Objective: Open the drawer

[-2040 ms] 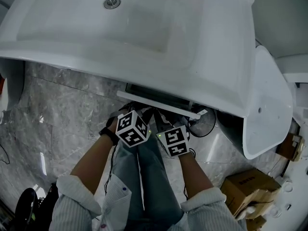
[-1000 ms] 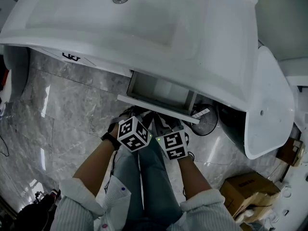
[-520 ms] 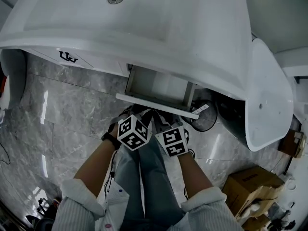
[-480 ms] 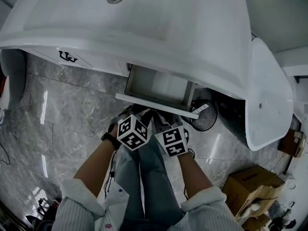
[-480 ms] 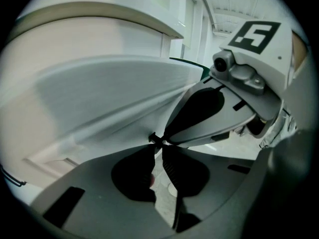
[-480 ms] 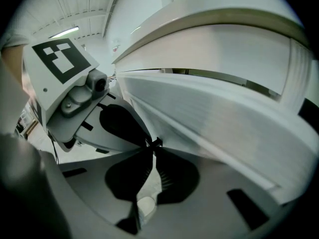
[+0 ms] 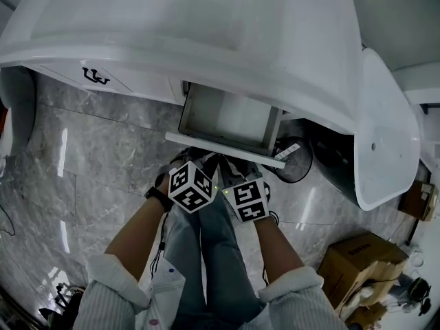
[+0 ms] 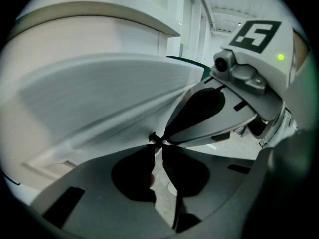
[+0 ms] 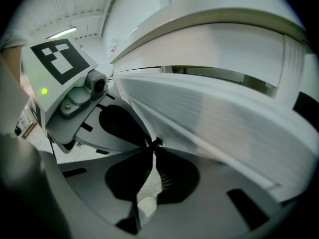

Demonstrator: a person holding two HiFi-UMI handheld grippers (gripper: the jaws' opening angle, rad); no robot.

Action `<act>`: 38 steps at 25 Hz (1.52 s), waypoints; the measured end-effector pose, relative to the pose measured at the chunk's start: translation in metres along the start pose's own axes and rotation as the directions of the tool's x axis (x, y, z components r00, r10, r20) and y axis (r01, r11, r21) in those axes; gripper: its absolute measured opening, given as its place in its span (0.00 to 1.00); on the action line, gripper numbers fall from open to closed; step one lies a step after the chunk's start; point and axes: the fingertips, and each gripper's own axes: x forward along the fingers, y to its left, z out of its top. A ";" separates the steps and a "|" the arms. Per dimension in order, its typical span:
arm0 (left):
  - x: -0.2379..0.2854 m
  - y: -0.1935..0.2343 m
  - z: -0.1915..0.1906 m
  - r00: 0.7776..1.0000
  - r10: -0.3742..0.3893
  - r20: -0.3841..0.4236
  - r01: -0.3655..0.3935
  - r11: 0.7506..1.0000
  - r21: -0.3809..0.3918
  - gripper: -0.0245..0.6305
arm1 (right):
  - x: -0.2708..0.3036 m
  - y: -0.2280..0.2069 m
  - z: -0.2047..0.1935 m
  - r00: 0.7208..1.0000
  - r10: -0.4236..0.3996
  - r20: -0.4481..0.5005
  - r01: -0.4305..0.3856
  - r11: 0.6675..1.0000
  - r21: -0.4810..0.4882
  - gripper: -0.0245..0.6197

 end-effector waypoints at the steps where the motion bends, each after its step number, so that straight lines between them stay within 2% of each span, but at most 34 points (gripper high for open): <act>1: 0.000 0.000 -0.001 1.000 0.002 0.000 -0.002 1.000 0.002 0.12 | 0.001 0.000 0.000 1.000 -0.002 0.003 0.002 1.000 0.003 0.08; 5: 0.003 0.000 -0.005 1.000 0.004 -0.003 -0.004 1.000 0.003 0.12 | 0.004 0.000 -0.006 1.000 -0.006 0.012 0.005 1.000 0.027 0.08; 12: 0.006 0.002 -0.009 0.999 0.032 0.000 -0.032 0.998 -0.048 0.14 | 0.006 -0.002 -0.012 1.000 -0.011 0.012 0.010 0.996 0.083 0.08; 16: 0.004 0.004 -0.010 0.999 0.040 0.010 -0.039 0.993 -0.108 0.14 | 0.007 -0.003 -0.014 1.000 -0.013 0.009 0.012 0.989 0.144 0.08; 19: 0.000 0.005 -0.010 0.999 0.054 0.008 -0.053 0.991 -0.120 0.14 | 0.004 -0.008 -0.015 0.999 -0.039 0.017 0.035 0.980 0.197 0.08; 29: -0.025 -0.008 -0.016 0.996 0.086 -0.032 -0.091 0.964 -0.251 0.14 | -0.014 0.008 -0.022 0.999 -0.034 -0.035 0.042 0.964 0.262 0.08; 34: -0.054 -0.022 -0.007 0.997 0.075 -0.027 -0.080 0.952 -0.297 0.12 | -0.038 0.024 -0.011 0.999 -0.029 -0.036 0.038 0.959 0.280 0.08; 38: -0.079 -0.023 0.007 0.997 0.080 -0.010 -0.079 0.947 -0.311 0.12 | -0.059 0.034 0.017 1.000 -0.031 0.002 0.030 0.961 0.275 0.08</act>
